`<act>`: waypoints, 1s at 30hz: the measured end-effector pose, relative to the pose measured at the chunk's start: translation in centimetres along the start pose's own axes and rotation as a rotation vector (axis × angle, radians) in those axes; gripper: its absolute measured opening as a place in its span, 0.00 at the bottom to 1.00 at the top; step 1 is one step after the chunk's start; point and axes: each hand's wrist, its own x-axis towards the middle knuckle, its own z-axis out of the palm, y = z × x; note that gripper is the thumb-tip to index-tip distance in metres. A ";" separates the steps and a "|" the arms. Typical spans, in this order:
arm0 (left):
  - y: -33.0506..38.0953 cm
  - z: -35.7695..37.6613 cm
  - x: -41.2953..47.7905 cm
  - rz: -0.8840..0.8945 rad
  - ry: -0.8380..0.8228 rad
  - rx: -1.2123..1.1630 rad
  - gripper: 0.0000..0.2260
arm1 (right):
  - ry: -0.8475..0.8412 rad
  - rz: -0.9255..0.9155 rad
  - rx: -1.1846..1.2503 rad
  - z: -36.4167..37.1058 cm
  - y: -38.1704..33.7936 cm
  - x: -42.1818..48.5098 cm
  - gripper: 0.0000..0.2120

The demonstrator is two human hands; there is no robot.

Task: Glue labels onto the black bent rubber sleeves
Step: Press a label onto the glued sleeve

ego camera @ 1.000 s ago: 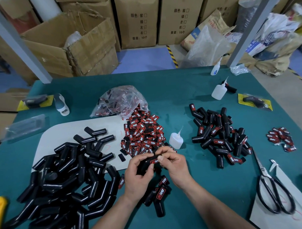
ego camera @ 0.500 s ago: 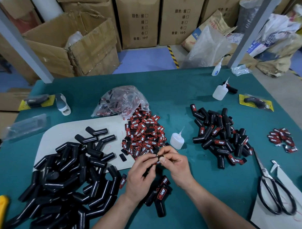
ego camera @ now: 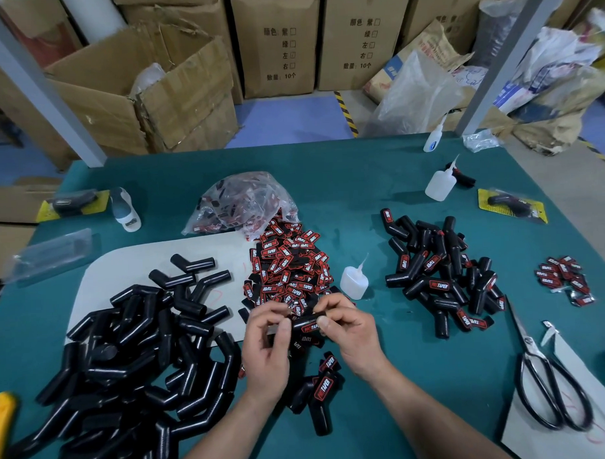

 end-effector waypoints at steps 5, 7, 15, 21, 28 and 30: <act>0.2 -0.1 0.7 -0.122 0.064 0.032 0.12 | -0.013 -0.014 -0.029 0.1 0.0 -0.1 0.06; 0.2 0.0 0.4 -0.141 -0.048 -0.005 0.08 | -0.025 -0.026 -0.040 0.2 -0.2 -0.1 0.06; 0.4 0.1 -0.2 -0.112 -0.221 0.202 0.08 | -0.044 -0.035 -0.047 0.5 -0.4 -0.3 0.06; 0.7 0.1 -0.3 -0.109 -0.215 0.215 0.10 | -0.036 -0.023 -0.048 0.4 -0.4 -0.3 0.04; 0.4 0.2 -0.3 -0.109 -0.205 0.228 0.10 | -0.036 -0.030 -0.055 0.4 -0.5 -0.3 0.06; 0.3 0.2 -0.4 -0.117 -0.203 0.228 0.10 | -0.034 -0.035 -0.059 0.5 -0.5 -0.3 0.07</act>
